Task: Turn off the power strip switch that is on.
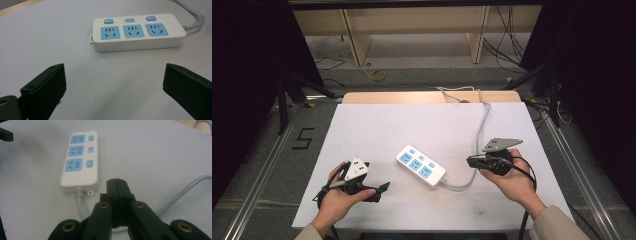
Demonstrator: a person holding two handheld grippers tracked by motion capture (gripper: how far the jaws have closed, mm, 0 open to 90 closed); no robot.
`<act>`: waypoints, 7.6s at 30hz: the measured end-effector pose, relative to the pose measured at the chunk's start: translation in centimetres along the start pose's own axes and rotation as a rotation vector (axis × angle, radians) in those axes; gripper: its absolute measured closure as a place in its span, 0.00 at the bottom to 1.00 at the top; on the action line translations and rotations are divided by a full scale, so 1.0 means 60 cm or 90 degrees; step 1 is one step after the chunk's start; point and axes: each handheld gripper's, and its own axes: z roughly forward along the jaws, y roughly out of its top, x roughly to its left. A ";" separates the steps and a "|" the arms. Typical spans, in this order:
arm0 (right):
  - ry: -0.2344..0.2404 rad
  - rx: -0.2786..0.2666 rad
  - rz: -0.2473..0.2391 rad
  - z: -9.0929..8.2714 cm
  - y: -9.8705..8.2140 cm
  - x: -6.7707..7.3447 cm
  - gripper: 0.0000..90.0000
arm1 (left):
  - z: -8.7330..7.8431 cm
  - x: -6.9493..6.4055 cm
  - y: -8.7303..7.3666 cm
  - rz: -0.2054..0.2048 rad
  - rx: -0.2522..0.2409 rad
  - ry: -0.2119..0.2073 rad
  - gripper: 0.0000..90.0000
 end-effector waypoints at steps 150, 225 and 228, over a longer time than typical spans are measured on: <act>0.068 0.119 -0.052 0.163 0.144 0.053 1.00 | 0.006 -0.006 0.004 0.017 0.003 -0.010 0.05; 0.068 0.181 -0.050 0.233 0.170 0.056 1.00 | 0.008 -0.007 0.005 0.018 0.001 -0.016 0.05; 0.068 0.185 -0.050 0.236 0.170 0.056 1.00 | 0.008 -0.007 0.005 0.018 0.001 -0.016 0.05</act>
